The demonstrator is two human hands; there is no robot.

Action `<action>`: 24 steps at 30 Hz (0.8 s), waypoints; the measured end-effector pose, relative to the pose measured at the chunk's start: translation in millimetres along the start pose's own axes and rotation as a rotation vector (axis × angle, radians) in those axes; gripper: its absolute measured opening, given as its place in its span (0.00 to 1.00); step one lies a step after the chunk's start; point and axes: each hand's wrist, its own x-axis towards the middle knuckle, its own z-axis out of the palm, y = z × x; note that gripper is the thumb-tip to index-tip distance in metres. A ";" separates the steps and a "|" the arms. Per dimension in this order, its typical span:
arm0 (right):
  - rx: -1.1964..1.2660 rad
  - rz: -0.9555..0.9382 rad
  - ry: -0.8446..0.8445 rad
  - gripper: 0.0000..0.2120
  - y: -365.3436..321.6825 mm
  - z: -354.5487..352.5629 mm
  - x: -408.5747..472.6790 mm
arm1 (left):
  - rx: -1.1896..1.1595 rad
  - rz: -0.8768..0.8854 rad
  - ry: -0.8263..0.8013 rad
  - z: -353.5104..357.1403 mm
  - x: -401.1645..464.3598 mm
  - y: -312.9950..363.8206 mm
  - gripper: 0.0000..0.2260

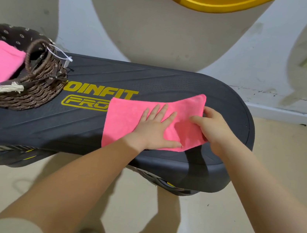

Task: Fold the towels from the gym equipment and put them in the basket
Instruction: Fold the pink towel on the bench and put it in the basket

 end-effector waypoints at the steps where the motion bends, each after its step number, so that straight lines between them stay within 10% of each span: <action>1: -0.060 -0.053 0.003 0.15 -4.9 6.8 -2.9 | -0.071 0.041 0.011 -4.9 -4.1 -3.9 0.37; 6: -0.443 -0.278 -0.032 0.25 -28.4 53.2 -12.3 | -0.857 0.024 0.228 -34.5 -39.9 -25.2 0.22; 11: -0.608 -0.330 -0.114 0.11 -36.2 112.8 -19.8 | -1.427 -0.152 0.254 -50.1 -61.7 -37.8 0.12; 18: -0.638 -0.407 -0.343 0.14 -32.7 144.0 -23.7 | -1.178 -0.429 0.350 -39.6 -59.6 -76.0 0.11; 24: -0.922 -0.551 -0.029 0.17 -24.5 120.4 -11.8 | -0.903 -0.492 0.387 -35.6 -55.6 -86.9 0.18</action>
